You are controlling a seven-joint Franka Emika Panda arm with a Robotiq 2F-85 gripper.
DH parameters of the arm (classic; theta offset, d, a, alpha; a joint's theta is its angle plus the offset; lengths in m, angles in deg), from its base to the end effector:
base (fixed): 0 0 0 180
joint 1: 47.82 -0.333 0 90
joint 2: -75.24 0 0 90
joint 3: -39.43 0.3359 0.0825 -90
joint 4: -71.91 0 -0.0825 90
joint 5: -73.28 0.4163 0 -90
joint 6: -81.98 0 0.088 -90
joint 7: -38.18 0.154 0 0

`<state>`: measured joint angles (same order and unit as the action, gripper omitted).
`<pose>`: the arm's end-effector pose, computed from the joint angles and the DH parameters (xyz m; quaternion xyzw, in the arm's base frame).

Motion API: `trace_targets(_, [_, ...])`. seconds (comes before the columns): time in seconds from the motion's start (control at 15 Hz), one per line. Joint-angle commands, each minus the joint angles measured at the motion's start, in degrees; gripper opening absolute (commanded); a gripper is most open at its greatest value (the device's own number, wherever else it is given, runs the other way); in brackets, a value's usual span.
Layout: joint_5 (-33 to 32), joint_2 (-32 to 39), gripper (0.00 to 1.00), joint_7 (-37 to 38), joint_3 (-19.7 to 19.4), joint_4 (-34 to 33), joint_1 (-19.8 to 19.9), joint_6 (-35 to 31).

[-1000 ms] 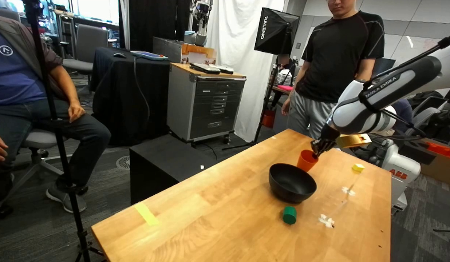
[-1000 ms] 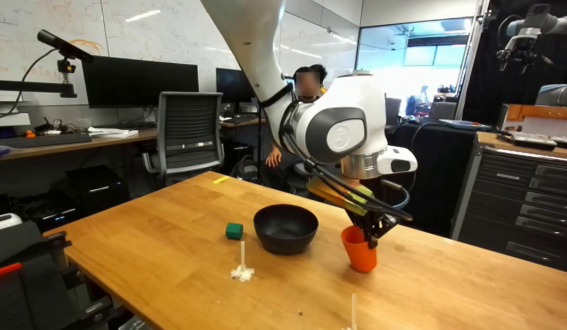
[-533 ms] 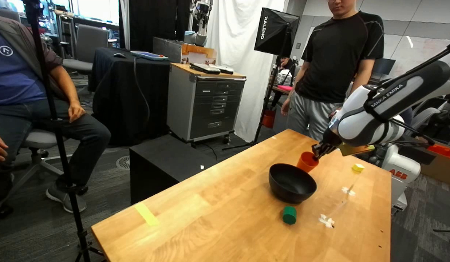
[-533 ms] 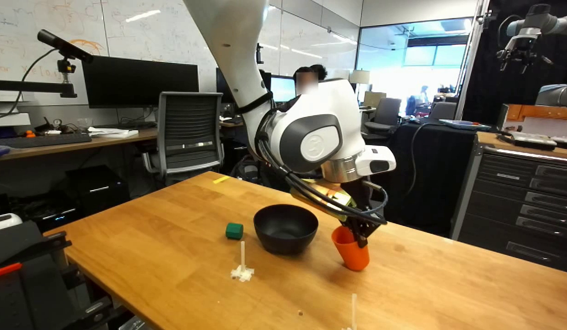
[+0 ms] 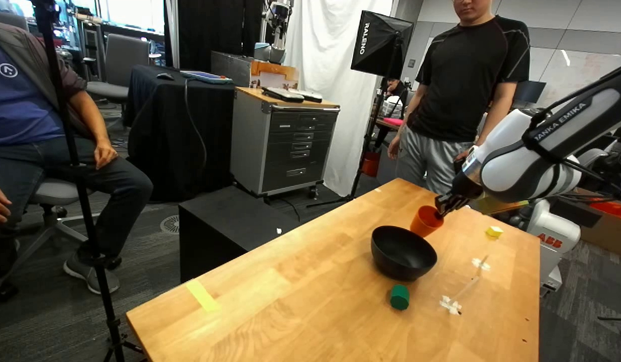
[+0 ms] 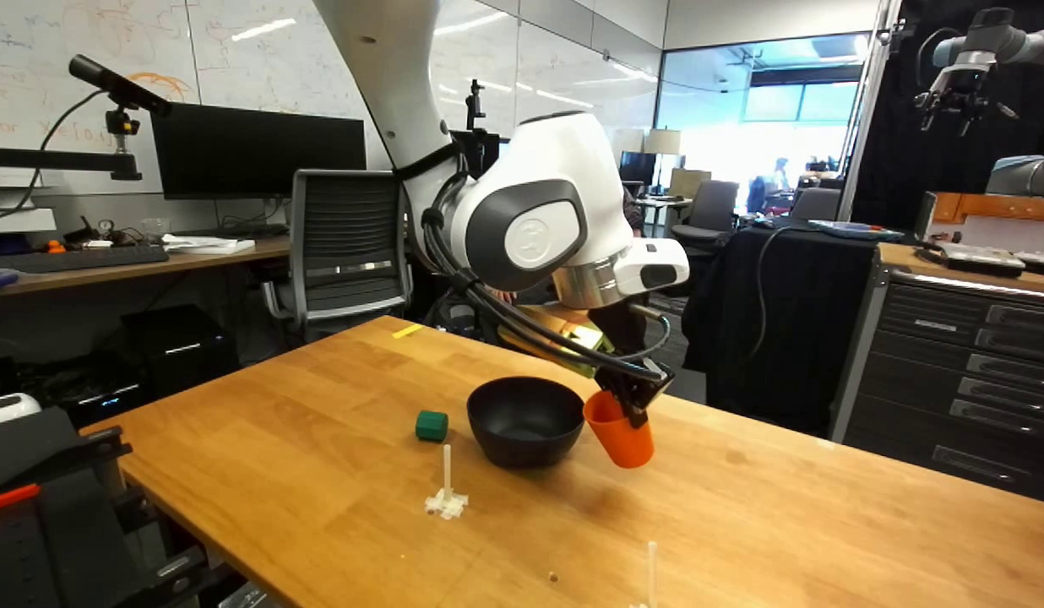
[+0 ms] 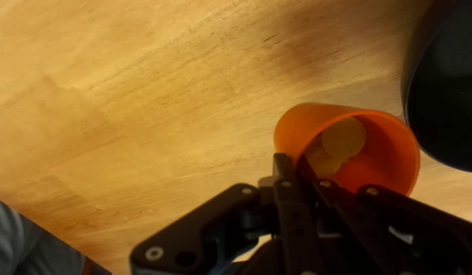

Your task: Pour the contents of the orange cup into the black bowl

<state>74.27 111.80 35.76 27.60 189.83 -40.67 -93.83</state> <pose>0.6244 -0.2173 0.1107 0.9728 -0.1185 0.1780 0.0886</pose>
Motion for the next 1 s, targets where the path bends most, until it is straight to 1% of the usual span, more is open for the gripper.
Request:
trace_targets(0.0, [-0.3, -5.2, 0.04, 1.1, 0.7, 5.9, 0.1, -5.3])
trace_targets(0.27, [-0.5, -6.4, 0.04, 0.5, 1.5, 10.4, 0.2, -14.0])
trace_targets(0.6, [-0.3, -5.6, 0.04, 0.3, 3.1, 15.3, 0.1, -25.8])
trace_targets(0.93, [-0.8, -5.1, 0.04, 1.0, 5.8, 19.6, 0.4, -36.2])
